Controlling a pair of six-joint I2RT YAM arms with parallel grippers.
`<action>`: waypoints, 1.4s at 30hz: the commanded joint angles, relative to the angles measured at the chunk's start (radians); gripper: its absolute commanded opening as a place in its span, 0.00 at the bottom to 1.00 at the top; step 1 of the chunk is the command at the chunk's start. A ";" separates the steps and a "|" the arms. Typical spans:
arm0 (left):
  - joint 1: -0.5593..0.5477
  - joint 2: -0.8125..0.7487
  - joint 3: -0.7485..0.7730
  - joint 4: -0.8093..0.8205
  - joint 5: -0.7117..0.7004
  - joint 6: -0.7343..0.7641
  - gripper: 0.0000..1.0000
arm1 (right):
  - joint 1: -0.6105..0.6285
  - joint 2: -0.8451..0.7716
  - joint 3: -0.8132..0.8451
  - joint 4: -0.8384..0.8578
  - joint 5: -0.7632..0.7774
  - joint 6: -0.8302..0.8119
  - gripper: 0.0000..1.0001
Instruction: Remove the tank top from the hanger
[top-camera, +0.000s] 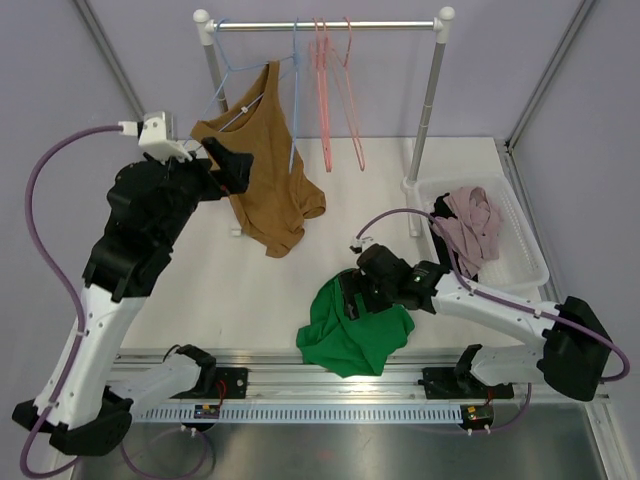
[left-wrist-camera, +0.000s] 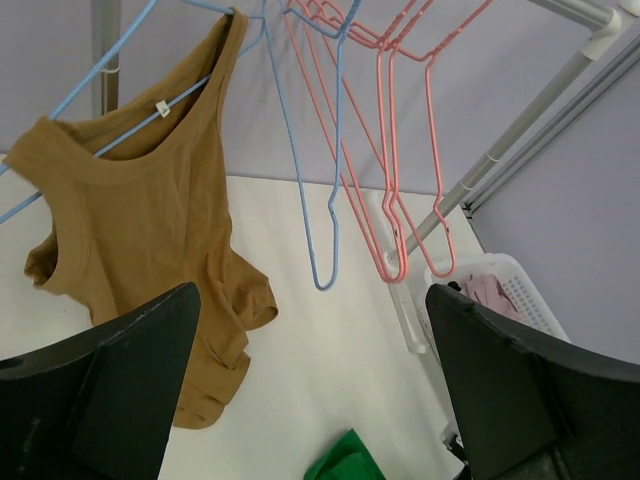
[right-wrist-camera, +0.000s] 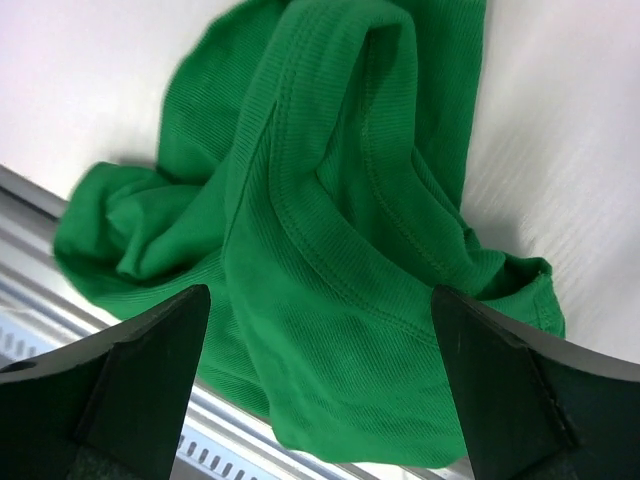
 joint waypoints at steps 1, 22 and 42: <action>0.000 -0.086 -0.113 -0.019 0.004 0.003 0.99 | 0.058 0.067 0.047 -0.004 0.108 0.025 0.99; 0.004 -0.408 -0.477 -0.134 -0.123 0.179 0.99 | 0.216 0.400 0.058 0.047 0.304 0.113 0.00; 0.107 -0.420 -0.543 -0.112 -0.117 0.207 0.99 | -0.253 -0.077 0.567 -0.354 0.679 -0.137 0.00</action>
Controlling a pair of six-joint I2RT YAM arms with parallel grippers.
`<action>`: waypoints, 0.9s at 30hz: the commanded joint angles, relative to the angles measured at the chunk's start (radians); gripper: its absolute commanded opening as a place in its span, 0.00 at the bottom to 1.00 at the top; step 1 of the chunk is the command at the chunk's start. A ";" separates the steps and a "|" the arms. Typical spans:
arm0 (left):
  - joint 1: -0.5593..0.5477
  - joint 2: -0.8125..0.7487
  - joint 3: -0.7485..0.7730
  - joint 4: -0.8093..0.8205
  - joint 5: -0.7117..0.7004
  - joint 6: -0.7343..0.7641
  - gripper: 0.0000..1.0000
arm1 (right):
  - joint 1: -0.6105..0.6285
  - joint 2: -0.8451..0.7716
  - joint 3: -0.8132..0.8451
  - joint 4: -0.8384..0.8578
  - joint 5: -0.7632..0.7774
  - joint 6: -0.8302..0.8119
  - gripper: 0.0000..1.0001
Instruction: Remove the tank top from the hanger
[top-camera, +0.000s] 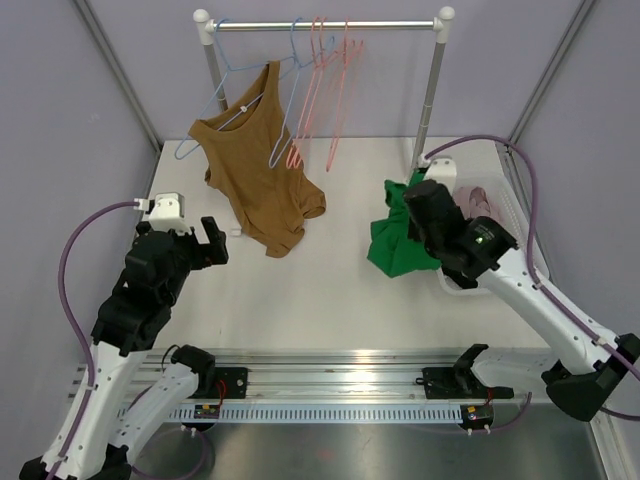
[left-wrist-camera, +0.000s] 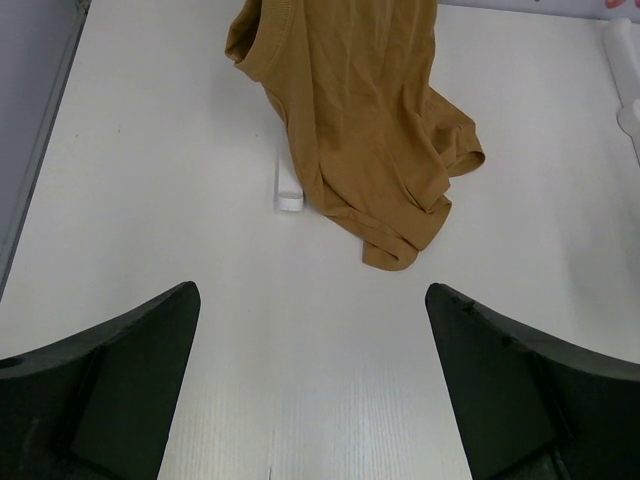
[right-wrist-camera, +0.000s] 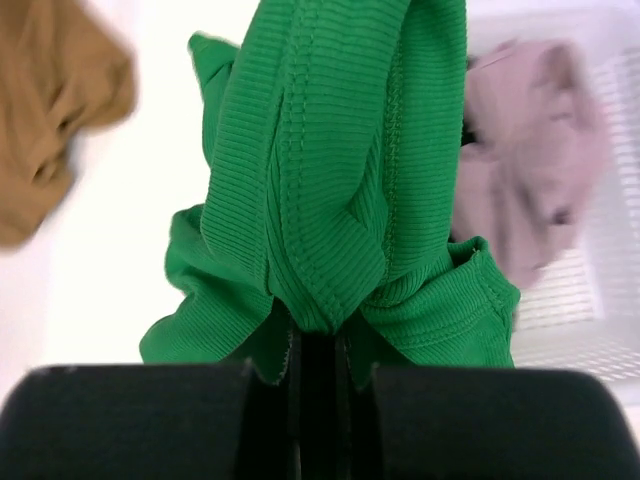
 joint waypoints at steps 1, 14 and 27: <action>0.035 -0.005 -0.008 0.061 0.026 0.022 0.99 | -0.162 -0.019 0.106 -0.051 0.108 -0.072 0.00; 0.107 -0.010 -0.016 0.077 0.088 0.022 0.99 | -0.706 0.265 0.142 0.184 -0.203 -0.093 0.00; 0.112 -0.021 -0.019 0.084 0.101 0.021 0.99 | -0.781 0.672 -0.058 0.350 -0.398 0.019 0.26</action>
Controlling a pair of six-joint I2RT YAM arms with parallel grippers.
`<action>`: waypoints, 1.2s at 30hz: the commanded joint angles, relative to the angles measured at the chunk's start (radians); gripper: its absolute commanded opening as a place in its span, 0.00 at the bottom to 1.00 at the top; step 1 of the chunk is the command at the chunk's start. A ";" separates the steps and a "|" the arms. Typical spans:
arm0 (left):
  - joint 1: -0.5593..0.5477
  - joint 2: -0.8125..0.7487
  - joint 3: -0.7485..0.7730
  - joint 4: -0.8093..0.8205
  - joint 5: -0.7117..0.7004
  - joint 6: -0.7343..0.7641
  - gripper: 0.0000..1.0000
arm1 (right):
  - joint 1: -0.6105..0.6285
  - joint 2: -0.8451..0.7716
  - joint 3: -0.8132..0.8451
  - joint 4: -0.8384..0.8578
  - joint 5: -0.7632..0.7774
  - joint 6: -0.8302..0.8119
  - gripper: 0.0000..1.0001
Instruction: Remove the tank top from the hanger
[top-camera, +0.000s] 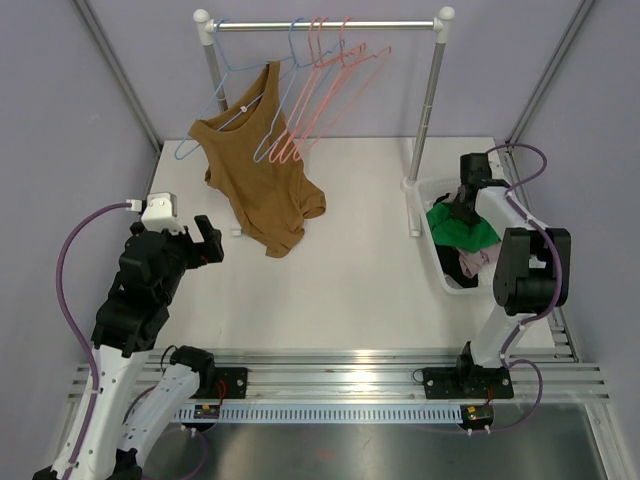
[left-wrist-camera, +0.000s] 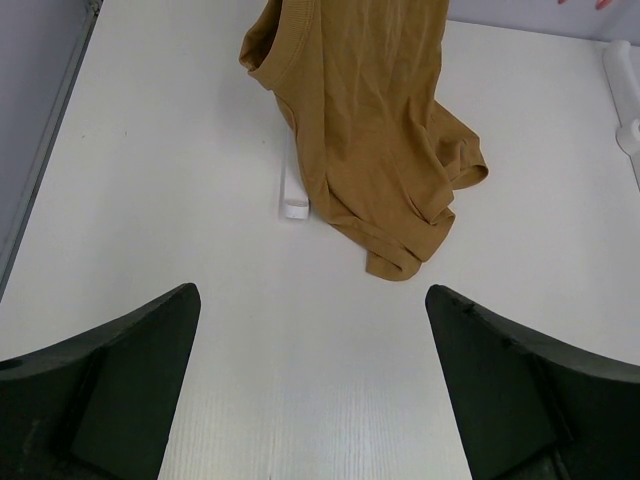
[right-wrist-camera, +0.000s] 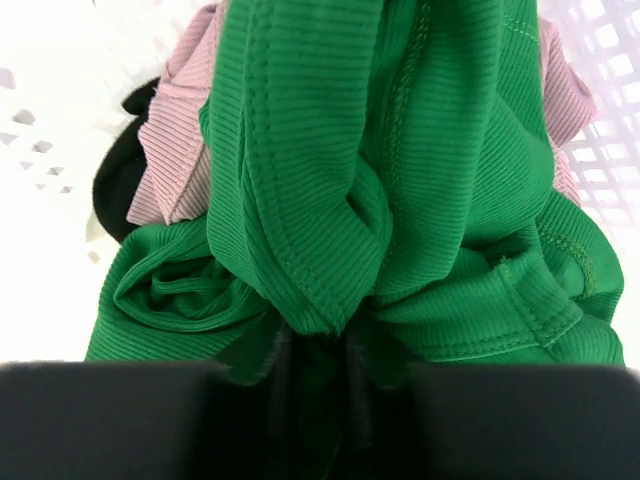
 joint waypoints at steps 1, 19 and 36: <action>0.006 -0.008 -0.009 0.064 0.020 0.015 0.99 | -0.026 0.039 -0.050 0.016 -0.091 0.045 0.29; 0.008 0.053 0.179 0.021 0.028 -0.073 0.99 | -0.036 -0.422 0.217 -0.243 -0.187 -0.039 0.99; 0.086 0.580 0.688 0.219 0.133 0.036 0.99 | 0.103 -0.995 -0.305 0.068 -0.935 0.115 0.99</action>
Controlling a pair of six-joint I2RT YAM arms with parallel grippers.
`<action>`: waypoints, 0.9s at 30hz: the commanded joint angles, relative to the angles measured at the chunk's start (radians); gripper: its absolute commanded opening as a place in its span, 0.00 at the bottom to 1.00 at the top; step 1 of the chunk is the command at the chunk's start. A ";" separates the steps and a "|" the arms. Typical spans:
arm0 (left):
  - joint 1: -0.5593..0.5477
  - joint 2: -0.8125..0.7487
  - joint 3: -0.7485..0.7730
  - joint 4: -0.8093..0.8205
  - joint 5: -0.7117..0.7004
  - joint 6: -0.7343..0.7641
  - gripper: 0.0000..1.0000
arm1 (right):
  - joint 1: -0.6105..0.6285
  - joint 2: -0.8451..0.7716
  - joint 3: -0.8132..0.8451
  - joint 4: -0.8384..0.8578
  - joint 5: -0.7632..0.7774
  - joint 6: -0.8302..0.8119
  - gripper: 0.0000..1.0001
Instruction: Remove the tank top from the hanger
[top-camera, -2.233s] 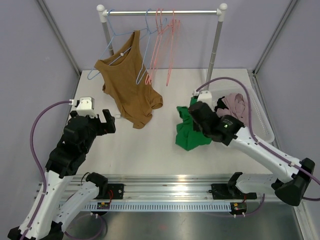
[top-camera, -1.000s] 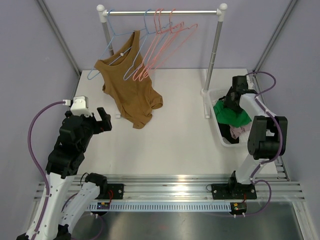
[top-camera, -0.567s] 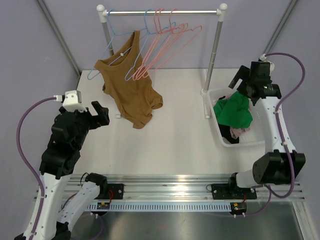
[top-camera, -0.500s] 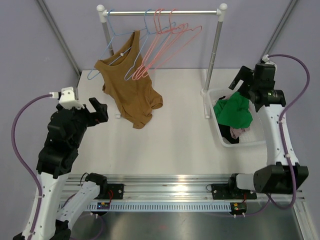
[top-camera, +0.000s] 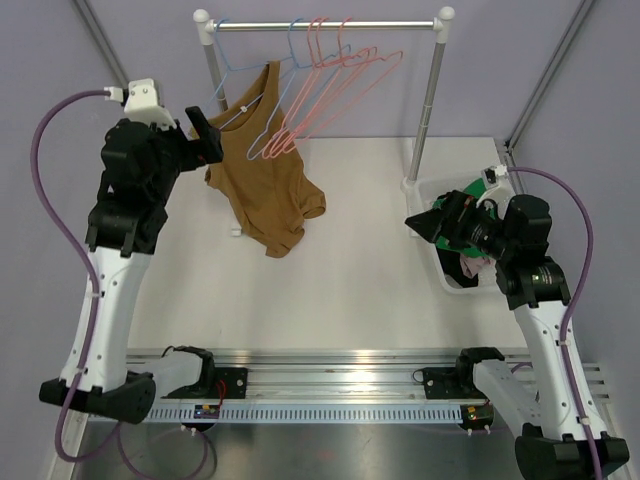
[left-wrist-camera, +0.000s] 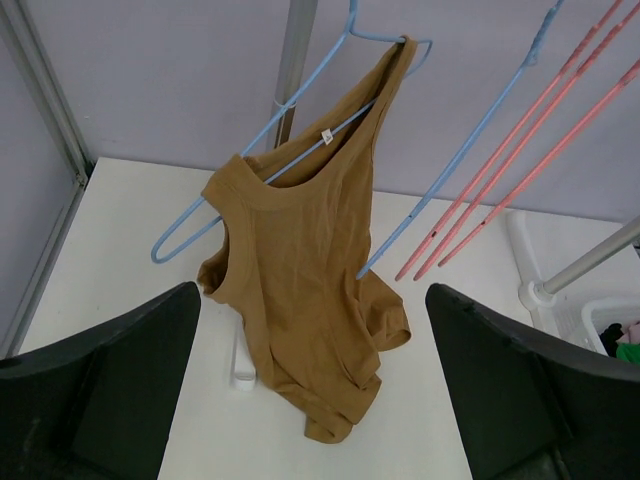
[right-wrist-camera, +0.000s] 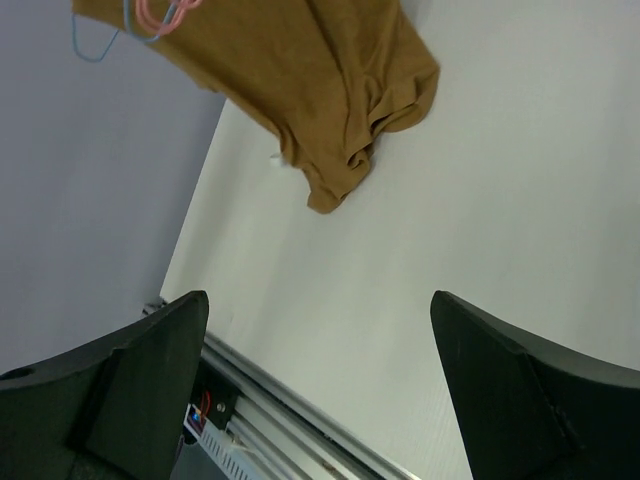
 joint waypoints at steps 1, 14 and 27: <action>0.065 0.102 0.117 0.132 0.153 0.070 0.99 | 0.075 -0.039 -0.007 0.013 -0.042 -0.018 0.99; 0.272 0.513 0.407 0.204 0.566 0.127 0.99 | 0.255 -0.066 0.053 -0.053 0.011 -0.085 0.99; 0.299 0.742 0.585 0.089 0.789 0.159 0.68 | 0.267 0.011 0.051 -0.018 -0.016 -0.090 0.99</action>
